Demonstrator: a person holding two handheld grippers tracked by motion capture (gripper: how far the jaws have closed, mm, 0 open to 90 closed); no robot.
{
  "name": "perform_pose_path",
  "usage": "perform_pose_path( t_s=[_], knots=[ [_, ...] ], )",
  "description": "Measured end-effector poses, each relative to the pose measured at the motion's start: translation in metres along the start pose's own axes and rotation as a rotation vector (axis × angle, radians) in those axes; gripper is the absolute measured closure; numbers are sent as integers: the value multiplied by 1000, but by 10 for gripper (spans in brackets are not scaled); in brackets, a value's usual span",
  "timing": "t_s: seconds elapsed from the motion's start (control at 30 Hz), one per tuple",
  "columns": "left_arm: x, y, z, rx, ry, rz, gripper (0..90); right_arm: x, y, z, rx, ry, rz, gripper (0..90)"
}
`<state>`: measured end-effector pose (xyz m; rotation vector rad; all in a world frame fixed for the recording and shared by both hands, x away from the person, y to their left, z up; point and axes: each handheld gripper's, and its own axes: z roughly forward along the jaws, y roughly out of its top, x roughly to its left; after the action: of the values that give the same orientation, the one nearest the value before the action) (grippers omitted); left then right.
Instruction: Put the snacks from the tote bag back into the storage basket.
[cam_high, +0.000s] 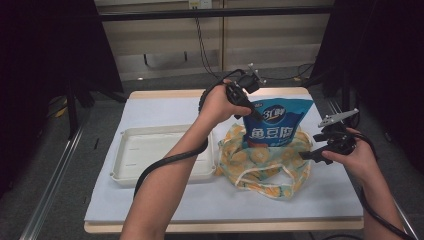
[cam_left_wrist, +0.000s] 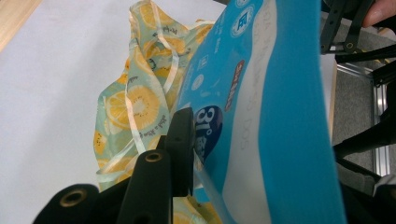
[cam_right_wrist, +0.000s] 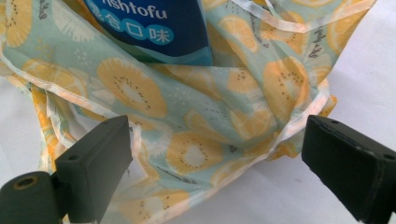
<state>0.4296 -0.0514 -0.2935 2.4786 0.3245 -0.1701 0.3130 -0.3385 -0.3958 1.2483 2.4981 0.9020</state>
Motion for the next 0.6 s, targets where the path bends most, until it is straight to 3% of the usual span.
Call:
perform_pose_path(
  t_s=[0.3,0.6],
  knots=[
    [1,0,1,5,-13,-11,644,2,1,2,3,5,-12,84],
    [-3,2,3,16,9,10,868,1,0,1,0,5,-14,88]
  ],
)
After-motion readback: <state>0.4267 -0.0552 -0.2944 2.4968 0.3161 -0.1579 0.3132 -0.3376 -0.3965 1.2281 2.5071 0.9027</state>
